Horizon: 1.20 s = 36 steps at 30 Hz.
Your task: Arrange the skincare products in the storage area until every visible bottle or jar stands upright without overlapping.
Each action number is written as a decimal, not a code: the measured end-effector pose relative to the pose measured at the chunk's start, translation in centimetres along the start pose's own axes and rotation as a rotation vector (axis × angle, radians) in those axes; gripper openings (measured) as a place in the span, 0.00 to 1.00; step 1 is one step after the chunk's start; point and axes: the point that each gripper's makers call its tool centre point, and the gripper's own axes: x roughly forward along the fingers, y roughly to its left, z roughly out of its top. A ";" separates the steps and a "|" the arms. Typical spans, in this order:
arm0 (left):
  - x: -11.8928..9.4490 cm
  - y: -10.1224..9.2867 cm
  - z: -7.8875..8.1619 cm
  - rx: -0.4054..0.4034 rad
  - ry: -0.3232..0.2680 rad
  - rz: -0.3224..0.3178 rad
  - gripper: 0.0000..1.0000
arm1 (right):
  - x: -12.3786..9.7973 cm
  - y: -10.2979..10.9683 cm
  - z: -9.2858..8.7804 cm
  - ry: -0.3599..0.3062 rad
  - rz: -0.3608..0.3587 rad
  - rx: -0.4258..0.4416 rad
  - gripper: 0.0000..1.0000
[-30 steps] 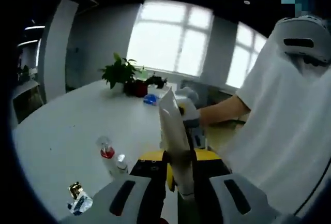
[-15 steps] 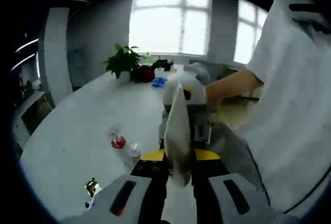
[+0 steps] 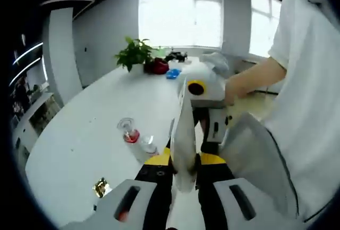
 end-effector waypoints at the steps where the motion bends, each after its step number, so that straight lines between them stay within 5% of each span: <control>1: 0.1 0.1 -0.1 0.002 0.002 -0.001 0.13 | 0.0 -0.1 -0.1 0.001 -0.004 0.005 0.29; 21: 3.0 4.1 -1.5 0.014 0.008 -0.019 0.13 | -1.9 -2.1 -2.4 -0.051 -0.200 0.135 0.57; 36: 5.9 7.2 -4.1 -0.007 0.032 -0.011 0.13 | -5.1 -3.4 -6.1 -0.018 -0.347 0.245 0.75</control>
